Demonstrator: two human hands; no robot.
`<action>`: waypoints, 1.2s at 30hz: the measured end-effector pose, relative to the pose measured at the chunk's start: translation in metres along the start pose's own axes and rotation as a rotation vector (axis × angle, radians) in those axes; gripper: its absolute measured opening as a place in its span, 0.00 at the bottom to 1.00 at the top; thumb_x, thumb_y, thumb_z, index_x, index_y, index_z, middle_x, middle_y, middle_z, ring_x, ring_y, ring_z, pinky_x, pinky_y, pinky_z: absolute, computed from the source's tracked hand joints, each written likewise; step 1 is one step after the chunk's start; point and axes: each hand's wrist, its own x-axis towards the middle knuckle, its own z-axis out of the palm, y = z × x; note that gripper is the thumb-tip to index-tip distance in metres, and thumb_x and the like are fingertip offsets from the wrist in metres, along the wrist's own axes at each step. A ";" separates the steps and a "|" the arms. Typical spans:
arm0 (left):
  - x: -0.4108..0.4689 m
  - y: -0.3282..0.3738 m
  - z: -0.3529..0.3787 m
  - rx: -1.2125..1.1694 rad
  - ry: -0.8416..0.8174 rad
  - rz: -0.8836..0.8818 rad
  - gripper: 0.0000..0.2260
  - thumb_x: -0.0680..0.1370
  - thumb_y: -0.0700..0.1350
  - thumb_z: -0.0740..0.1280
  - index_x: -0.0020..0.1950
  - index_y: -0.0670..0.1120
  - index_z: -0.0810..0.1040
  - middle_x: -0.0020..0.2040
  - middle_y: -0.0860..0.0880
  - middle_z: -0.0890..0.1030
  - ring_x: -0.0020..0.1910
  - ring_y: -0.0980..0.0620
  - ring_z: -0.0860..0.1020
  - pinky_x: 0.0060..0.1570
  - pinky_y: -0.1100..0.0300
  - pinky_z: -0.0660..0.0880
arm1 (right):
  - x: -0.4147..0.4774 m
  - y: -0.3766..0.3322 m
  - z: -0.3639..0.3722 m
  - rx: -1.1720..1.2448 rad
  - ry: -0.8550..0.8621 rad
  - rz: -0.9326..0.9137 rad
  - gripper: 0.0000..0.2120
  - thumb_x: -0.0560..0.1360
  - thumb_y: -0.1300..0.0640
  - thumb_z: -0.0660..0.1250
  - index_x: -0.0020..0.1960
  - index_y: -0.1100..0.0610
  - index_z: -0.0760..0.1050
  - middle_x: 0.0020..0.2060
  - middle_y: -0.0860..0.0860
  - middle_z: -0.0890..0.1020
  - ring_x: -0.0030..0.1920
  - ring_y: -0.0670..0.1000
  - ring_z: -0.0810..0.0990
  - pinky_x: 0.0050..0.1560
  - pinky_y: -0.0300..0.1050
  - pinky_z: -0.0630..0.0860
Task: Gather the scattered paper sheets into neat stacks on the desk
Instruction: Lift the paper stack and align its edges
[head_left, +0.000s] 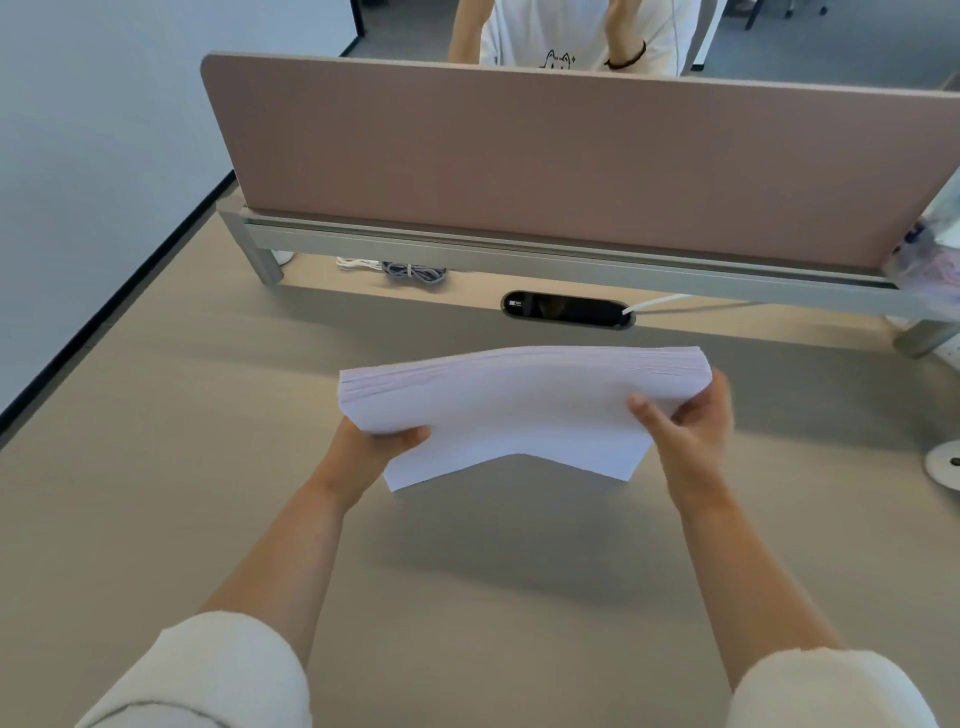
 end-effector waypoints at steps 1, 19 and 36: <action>0.000 0.001 0.000 0.015 -0.011 0.002 0.15 0.66 0.40 0.71 0.52 0.50 0.79 0.45 0.57 0.84 0.47 0.60 0.81 0.44 0.67 0.77 | -0.002 -0.009 0.003 -0.033 0.103 -0.148 0.28 0.59 0.46 0.75 0.56 0.46 0.70 0.54 0.49 0.77 0.54 0.47 0.77 0.59 0.46 0.72; 0.001 -0.003 -0.006 0.012 -0.064 -0.043 0.21 0.66 0.42 0.72 0.59 0.45 0.77 0.55 0.48 0.82 0.54 0.56 0.80 0.46 0.68 0.76 | -0.026 -0.093 0.109 -1.520 -0.688 -0.470 0.56 0.65 0.32 0.68 0.77 0.52 0.36 0.76 0.51 0.53 0.77 0.57 0.47 0.69 0.71 0.39; -0.001 0.043 -0.035 0.021 0.444 0.179 0.51 0.57 0.56 0.79 0.74 0.51 0.56 0.73 0.50 0.65 0.71 0.54 0.66 0.67 0.56 0.67 | -0.014 -0.131 0.070 -0.885 -0.529 -0.393 0.13 0.75 0.55 0.68 0.33 0.55 0.71 0.27 0.48 0.69 0.31 0.49 0.67 0.33 0.44 0.62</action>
